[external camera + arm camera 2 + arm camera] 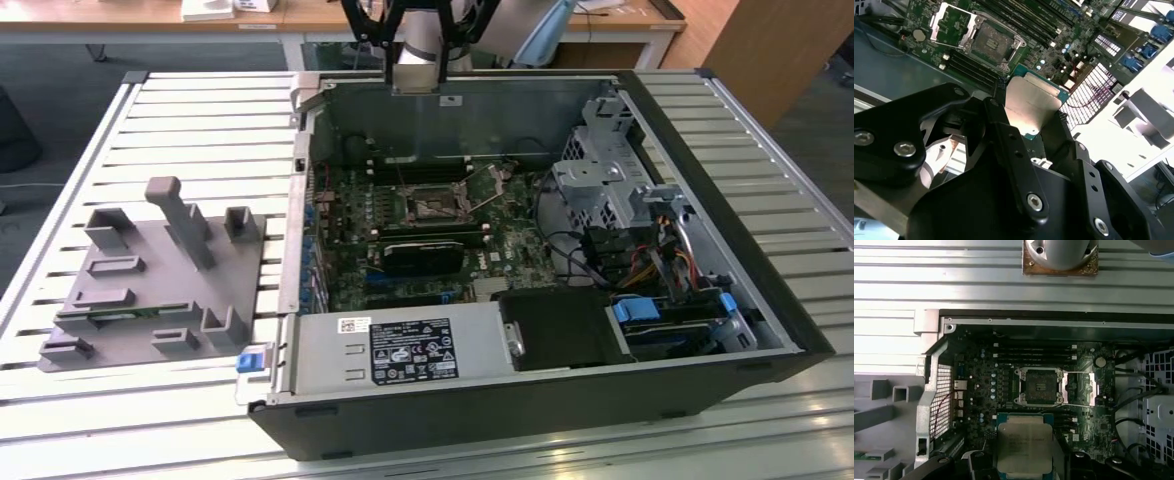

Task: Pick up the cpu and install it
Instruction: 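Pick up the cpu and move it towards the insertion slot, then place the cpu into insertion slot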

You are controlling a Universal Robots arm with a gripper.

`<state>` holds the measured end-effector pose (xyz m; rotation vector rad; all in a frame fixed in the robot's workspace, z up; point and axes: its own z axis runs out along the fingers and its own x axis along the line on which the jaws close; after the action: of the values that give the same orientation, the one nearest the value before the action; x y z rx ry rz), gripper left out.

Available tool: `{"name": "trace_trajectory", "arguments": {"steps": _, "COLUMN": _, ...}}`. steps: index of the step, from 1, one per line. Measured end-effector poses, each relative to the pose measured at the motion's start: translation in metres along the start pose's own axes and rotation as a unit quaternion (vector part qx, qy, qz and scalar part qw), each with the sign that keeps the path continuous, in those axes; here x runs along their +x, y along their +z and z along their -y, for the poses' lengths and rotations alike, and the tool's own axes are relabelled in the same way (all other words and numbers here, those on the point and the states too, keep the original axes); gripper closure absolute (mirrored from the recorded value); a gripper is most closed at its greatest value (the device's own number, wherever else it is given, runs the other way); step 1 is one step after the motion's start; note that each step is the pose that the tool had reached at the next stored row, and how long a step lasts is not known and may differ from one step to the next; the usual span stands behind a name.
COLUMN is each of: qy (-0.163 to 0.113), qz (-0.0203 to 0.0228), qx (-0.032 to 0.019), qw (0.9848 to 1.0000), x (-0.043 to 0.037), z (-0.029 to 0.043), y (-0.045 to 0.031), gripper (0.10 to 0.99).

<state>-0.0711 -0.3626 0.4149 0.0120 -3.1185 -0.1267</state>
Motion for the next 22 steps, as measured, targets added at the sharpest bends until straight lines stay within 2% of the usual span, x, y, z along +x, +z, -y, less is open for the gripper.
{"name": "trace_trajectory", "arguments": {"steps": 8, "qy": 0.0, "qz": 0.0, "qx": -0.0005, "qw": 1.0, "x": -0.0272, "z": -0.0014, "y": 0.0006, "gripper": 0.553}}
{"name": "trace_trajectory", "arguments": {"steps": 13, "qy": 0.003, "qz": 0.0002, "qx": 0.0011, "qw": 1.0, "x": -0.0325, "z": -0.0013, "y": 0.0007, "gripper": 0.553}}
{"name": "trace_trajectory", "arguments": {"steps": 17, "qy": 0.007, "qz": 0.0005, "qx": 0.0021, "qw": 1.0, "x": -0.0331, "z": -0.0013, "y": 0.0008, "gripper": 0.553}}
{"name": "trace_trajectory", "arguments": {"steps": 22, "qy": 0.031, "qz": 0.0025, "qx": 0.0019, "qw": 0.9995, "x": -0.0332, "z": -0.0014, "y": 0.001, "gripper": 0.553}}
